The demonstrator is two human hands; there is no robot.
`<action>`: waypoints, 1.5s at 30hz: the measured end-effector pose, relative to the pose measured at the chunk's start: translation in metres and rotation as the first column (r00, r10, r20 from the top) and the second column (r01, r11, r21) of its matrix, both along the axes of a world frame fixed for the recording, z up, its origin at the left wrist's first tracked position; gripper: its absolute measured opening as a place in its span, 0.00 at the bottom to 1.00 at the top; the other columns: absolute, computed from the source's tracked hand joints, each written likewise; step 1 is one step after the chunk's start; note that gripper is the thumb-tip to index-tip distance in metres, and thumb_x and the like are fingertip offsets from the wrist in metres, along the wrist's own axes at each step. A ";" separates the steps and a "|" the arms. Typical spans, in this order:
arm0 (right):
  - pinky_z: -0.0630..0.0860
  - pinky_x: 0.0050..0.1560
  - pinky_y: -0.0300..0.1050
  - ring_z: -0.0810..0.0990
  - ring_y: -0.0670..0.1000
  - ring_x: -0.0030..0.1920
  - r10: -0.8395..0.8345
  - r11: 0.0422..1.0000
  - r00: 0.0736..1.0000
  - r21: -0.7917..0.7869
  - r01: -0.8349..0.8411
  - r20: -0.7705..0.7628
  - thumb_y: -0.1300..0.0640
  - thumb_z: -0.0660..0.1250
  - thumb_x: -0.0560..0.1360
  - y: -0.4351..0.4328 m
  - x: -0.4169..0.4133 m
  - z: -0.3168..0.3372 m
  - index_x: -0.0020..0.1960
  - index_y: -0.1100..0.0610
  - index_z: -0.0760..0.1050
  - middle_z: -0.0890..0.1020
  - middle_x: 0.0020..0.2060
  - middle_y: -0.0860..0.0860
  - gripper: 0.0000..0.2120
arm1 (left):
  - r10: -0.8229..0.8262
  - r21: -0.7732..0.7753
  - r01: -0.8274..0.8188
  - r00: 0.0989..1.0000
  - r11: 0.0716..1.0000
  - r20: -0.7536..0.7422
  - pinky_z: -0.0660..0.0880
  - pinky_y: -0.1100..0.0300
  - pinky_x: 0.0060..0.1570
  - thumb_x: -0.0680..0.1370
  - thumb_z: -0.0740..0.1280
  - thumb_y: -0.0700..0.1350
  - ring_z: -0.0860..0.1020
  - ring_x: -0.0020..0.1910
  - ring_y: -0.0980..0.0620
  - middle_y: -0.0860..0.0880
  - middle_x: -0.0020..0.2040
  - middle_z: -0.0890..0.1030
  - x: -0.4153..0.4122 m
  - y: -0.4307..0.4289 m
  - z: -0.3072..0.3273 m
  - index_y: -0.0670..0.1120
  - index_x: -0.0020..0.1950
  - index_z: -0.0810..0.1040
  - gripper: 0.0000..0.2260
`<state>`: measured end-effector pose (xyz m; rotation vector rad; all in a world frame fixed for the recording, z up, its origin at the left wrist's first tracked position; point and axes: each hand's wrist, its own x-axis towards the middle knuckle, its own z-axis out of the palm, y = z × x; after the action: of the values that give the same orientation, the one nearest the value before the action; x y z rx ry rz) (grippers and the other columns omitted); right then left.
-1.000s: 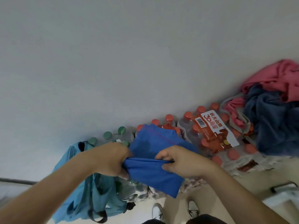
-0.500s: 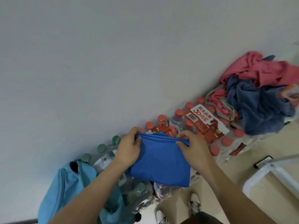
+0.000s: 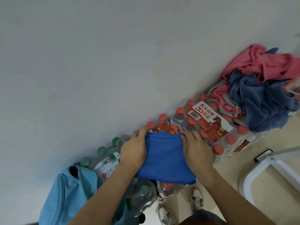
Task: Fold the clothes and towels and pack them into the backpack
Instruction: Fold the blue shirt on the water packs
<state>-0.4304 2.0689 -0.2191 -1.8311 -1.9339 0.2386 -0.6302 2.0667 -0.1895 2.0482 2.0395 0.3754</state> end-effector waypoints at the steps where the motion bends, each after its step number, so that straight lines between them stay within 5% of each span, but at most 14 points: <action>1: 0.75 0.25 0.48 0.78 0.57 0.29 -0.010 1.000 1.000 -0.002 0.010 0.007 0.56 0.60 0.80 0.001 0.000 -0.002 0.51 0.60 0.78 0.79 0.43 0.55 0.11 | 0.006 -0.017 -0.007 0.998 1.000 -0.062 0.66 0.55 0.30 0.78 0.56 0.39 0.78 0.38 0.41 0.46 0.53 0.75 0.002 0.002 0.000 0.49 0.66 0.66 0.16; 7: 0.77 0.37 0.51 0.76 0.56 0.42 -0.067 0.998 0.996 -0.013 0.068 0.054 0.54 0.62 0.78 0.007 0.002 -0.005 0.50 0.59 0.77 0.75 0.45 0.57 0.09 | 0.044 0.150 -0.007 0.969 0.989 -0.241 0.69 0.53 0.31 0.72 0.68 0.37 0.74 0.39 0.43 0.43 0.45 0.75 0.000 0.010 -0.007 0.43 0.54 0.76 0.11; 10: 0.76 0.37 0.50 0.77 0.56 0.42 -0.009 0.996 0.999 -0.090 0.014 0.049 0.52 0.57 0.79 0.007 0.006 -0.002 0.52 0.58 0.76 0.76 0.45 0.56 0.13 | -0.215 0.258 0.275 0.947 0.926 -0.239 0.77 0.50 0.40 0.72 0.64 0.42 0.77 0.49 0.42 0.43 0.55 0.78 0.002 -0.003 0.000 0.46 0.57 0.75 0.13; 12: 0.73 0.38 0.47 0.78 0.56 0.43 0.024 0.983 1.000 -0.180 -0.023 0.002 0.50 0.56 0.80 0.008 0.008 0.001 0.55 0.57 0.75 0.77 0.47 0.55 0.14 | -0.490 0.127 0.530 0.835 0.838 -0.252 0.78 0.48 0.53 0.75 0.60 0.55 0.76 0.61 0.44 0.46 0.64 0.75 0.012 -0.029 -0.004 0.49 0.64 0.74 0.20; 15: 0.72 0.45 0.44 0.77 0.53 0.48 0.047 0.961 0.993 -0.266 -0.075 -0.108 0.50 0.60 0.79 0.012 0.016 0.007 0.59 0.55 0.75 0.77 0.51 0.52 0.13 | -0.582 -0.102 0.588 0.734 0.803 -0.349 0.63 0.44 0.68 0.76 0.50 0.69 0.63 0.73 0.47 0.46 0.75 0.63 0.023 -0.058 -0.022 0.51 0.75 0.63 0.33; 18: 0.71 0.45 0.40 0.78 0.50 0.48 0.020 0.933 0.972 -0.344 -0.103 -0.236 0.55 0.66 0.76 0.017 0.025 0.018 0.55 0.55 0.78 0.79 0.49 0.50 0.09 | -0.559 -0.088 0.569 0.748 0.818 -0.357 0.55 0.43 0.67 0.77 0.46 0.68 0.58 0.75 0.46 0.45 0.77 0.59 0.027 -0.063 -0.033 0.51 0.77 0.59 0.33; 22: 0.74 0.39 0.42 0.80 0.47 0.39 0.029 0.873 0.934 -0.447 -0.198 -0.356 0.60 0.68 0.73 0.026 0.029 0.027 0.43 0.55 0.78 0.82 0.38 0.47 0.02 | -0.479 -0.103 0.472 0.822 0.876 -0.307 0.61 0.41 0.69 0.73 0.58 0.64 0.66 0.72 0.44 0.42 0.72 0.68 0.050 -0.067 -0.030 0.48 0.70 0.69 0.31; 25: 0.79 0.47 0.50 0.81 0.52 0.42 -0.046 0.808 0.856 -0.523 -0.270 -0.514 0.64 0.69 0.72 0.028 0.033 0.032 0.43 0.57 0.79 0.82 0.39 0.52 0.04 | -0.433 -0.067 0.429 0.877 0.901 -0.210 0.71 0.46 0.63 0.72 0.58 0.55 0.75 0.64 0.45 0.43 0.63 0.78 0.074 -0.070 -0.024 0.47 0.60 0.75 0.21; 28: 0.78 0.49 0.46 0.78 0.48 0.49 -0.132 0.808 0.741 -0.505 -0.304 -0.658 0.71 0.70 0.70 0.023 0.040 0.043 0.49 0.51 0.78 0.80 0.46 0.50 0.16 | -0.391 0.012 0.391 0.920 0.920 0.011 0.77 0.61 0.52 0.70 0.62 0.49 0.81 0.52 0.52 0.50 0.53 0.82 0.084 -0.072 -0.013 0.50 0.55 0.76 0.15; 30: 0.78 0.47 0.37 0.76 0.42 0.55 -0.104 0.815 0.669 -0.448 -0.366 -0.736 0.74 0.67 0.70 0.015 0.045 0.054 0.51 0.47 0.78 0.79 0.53 0.44 0.23 | -0.200 -0.025 0.212 0.950 0.977 0.241 0.75 0.66 0.42 0.69 0.62 0.53 0.80 0.42 0.58 0.55 0.46 0.82 0.078 -0.070 0.010 0.52 0.57 0.75 0.18; 36: 0.78 0.49 0.36 0.82 0.47 0.53 -0.029 0.788 0.535 -0.349 -0.508 -0.845 0.64 0.65 0.76 -0.008 0.062 0.140 0.50 0.60 0.83 0.85 0.49 0.49 0.08 | -0.047 0.071 -0.005 0.702 0.997 0.711 0.72 0.66 0.34 0.79 0.60 0.38 0.77 0.36 0.61 0.59 0.39 0.80 0.064 -0.063 0.089 0.57 0.48 0.77 0.14; 40: 0.79 0.45 0.38 0.81 0.43 0.43 0.244 0.740 0.714 -0.350 -0.574 -0.656 0.53 0.78 0.64 -0.008 0.068 0.204 0.53 0.47 0.79 0.83 0.42 0.46 0.19 | 0.041 -0.006 -0.090 0.391 0.996 0.919 0.73 0.68 0.35 0.80 0.61 0.41 0.78 0.35 0.61 0.57 0.35 0.81 0.063 -0.051 0.128 0.49 0.42 0.78 0.09; 42: 0.77 0.41 0.41 0.79 0.43 0.39 0.316 0.859 0.878 -0.284 -0.425 -0.360 0.54 0.77 0.66 0.007 0.057 0.206 0.46 0.49 0.77 0.81 0.38 0.47 0.11 | 0.105 -0.072 -0.111 0.327 0.991 0.939 0.73 0.68 0.35 0.80 0.61 0.42 0.79 0.37 0.61 0.57 0.37 0.82 0.061 -0.041 0.122 0.47 0.44 0.78 0.08; 45: 0.68 0.35 0.45 0.74 0.49 0.35 0.284 0.907 0.949 -0.284 -0.312 -0.138 0.52 0.73 0.69 0.043 0.032 0.162 0.37 0.57 0.72 0.76 0.33 0.50 0.12 | 0.251 -0.191 -0.200 0.339 0.961 0.907 0.74 0.69 0.36 0.80 0.63 0.43 0.81 0.42 0.57 0.54 0.41 0.84 0.055 -0.017 0.083 0.47 0.48 0.79 0.06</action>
<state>-0.3982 2.1122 -0.0569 -1.6533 -2.2023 0.7457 -0.5748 2.0492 -0.1064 0.9799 1.4755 1.2057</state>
